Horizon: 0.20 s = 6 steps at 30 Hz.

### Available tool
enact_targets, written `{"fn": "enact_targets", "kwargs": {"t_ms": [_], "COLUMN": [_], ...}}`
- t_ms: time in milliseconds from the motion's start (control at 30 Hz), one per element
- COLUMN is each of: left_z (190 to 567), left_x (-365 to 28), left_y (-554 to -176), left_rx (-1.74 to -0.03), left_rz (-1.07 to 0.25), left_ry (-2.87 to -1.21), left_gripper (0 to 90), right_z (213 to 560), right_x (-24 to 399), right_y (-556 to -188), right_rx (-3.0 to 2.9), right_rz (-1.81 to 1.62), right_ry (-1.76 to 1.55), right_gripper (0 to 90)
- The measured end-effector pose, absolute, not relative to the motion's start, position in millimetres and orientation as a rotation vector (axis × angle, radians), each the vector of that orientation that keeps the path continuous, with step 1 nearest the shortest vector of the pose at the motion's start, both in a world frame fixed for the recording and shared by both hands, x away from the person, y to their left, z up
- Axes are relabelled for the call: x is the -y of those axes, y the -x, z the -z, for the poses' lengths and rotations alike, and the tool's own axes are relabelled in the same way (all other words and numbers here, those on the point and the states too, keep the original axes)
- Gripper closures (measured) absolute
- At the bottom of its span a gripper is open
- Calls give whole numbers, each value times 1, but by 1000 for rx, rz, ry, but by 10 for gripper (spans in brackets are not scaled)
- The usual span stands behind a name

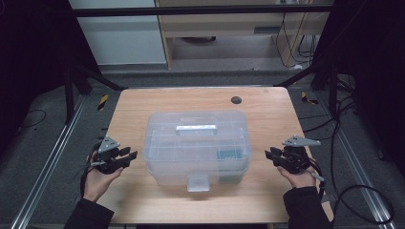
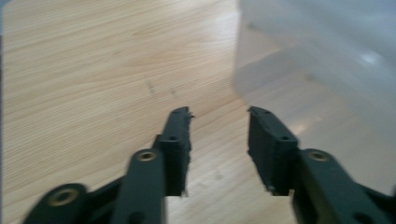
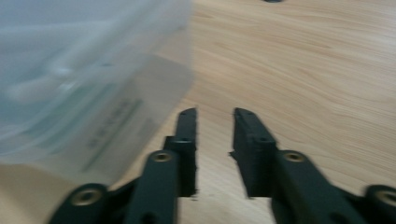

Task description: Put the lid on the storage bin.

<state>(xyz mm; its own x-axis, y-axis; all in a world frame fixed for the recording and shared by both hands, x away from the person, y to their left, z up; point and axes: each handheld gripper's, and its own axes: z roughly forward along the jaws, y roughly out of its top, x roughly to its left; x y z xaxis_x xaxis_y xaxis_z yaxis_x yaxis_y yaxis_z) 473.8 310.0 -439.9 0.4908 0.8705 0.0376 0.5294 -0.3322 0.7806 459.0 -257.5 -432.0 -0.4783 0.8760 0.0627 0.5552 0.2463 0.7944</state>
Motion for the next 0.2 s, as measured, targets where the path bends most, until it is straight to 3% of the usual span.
{"fn": "enact_targets", "kwargs": {"t_ms": [33,133,200], "left_z": [448,459,461], "left_x": [-313,-319,-321], "left_y": [-478,-484,-485], "left_rx": [-1181,-1222,-1237], "left_rz": [-609,-632,-637], "left_ry": [-2000,-2011,-2014], "left_gripper": [468,379,333], "right_z": [439,449,456], "right_x": [264,273,279], "right_y": [-463,-467,-469], "right_rx": [-2082,-2026,-1982], "right_rz": [-1080,-1033,-1022], "right_ry": [-1340,-1375,-1406], "right_gripper": [493,328,277]}}
